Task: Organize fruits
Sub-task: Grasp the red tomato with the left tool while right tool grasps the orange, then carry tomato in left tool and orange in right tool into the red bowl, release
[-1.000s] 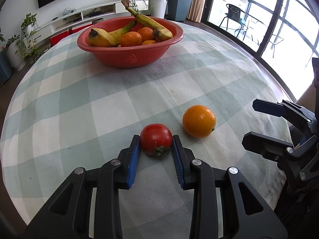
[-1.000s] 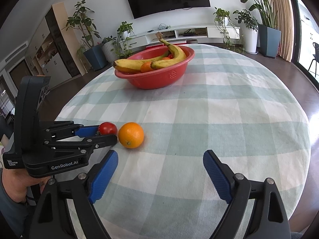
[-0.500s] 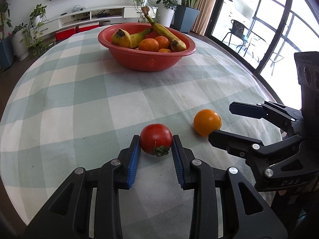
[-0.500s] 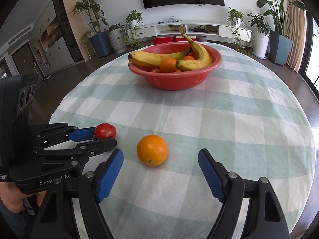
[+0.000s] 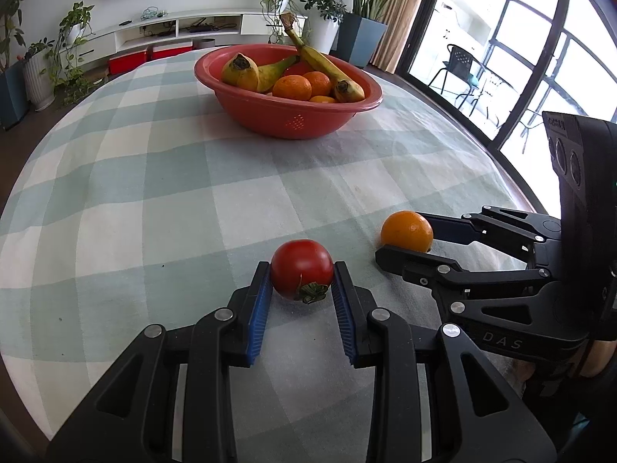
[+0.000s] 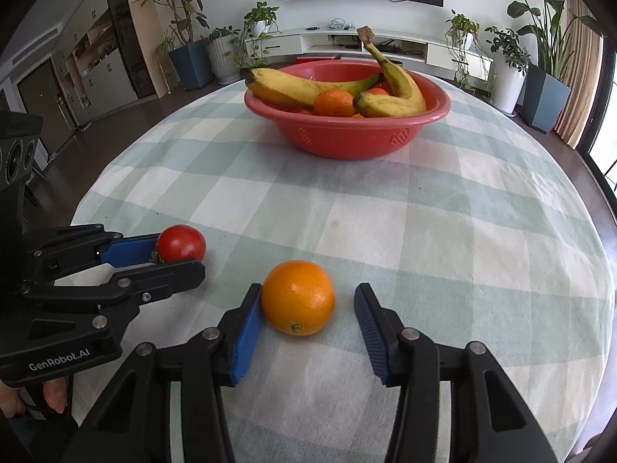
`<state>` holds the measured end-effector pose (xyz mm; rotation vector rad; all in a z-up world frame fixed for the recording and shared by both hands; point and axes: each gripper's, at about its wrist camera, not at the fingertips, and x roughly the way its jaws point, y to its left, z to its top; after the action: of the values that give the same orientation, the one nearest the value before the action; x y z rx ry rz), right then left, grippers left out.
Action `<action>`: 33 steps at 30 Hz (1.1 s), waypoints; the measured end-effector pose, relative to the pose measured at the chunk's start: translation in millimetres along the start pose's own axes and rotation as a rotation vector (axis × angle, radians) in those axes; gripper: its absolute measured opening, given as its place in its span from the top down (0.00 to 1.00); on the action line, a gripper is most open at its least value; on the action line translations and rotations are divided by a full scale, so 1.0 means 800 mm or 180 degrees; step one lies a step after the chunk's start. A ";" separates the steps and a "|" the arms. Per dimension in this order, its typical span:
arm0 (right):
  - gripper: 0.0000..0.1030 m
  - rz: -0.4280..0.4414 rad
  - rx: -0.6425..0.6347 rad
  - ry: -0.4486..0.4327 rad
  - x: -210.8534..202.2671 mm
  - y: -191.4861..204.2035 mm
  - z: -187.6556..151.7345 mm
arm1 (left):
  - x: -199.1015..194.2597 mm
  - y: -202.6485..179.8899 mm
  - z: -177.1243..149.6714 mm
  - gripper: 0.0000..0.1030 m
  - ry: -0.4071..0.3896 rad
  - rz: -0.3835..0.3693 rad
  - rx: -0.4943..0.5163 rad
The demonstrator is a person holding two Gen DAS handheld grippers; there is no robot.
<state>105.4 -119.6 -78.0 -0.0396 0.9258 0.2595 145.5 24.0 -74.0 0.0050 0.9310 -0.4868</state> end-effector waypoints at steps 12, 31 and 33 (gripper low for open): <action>0.63 0.0080 0.0127 -0.0074 -0.013 -0.011 -0.001 | 0.002 -0.003 0.000 0.71 -0.0015 0.0025 0.0018; 0.63 0.0009 0.0431 -0.0629 -0.099 -0.119 0.120 | -0.043 -0.016 0.137 0.72 -0.0455 0.0202 0.0280; 0.63 0.0011 0.0414 -0.0651 -0.096 -0.123 0.142 | -0.032 -0.018 0.159 0.72 -0.0458 0.0232 0.0312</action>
<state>174.2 -214.1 44.2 0.1067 0.7377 0.2018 224.8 -5.2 26.0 0.0912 0.7628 -0.4587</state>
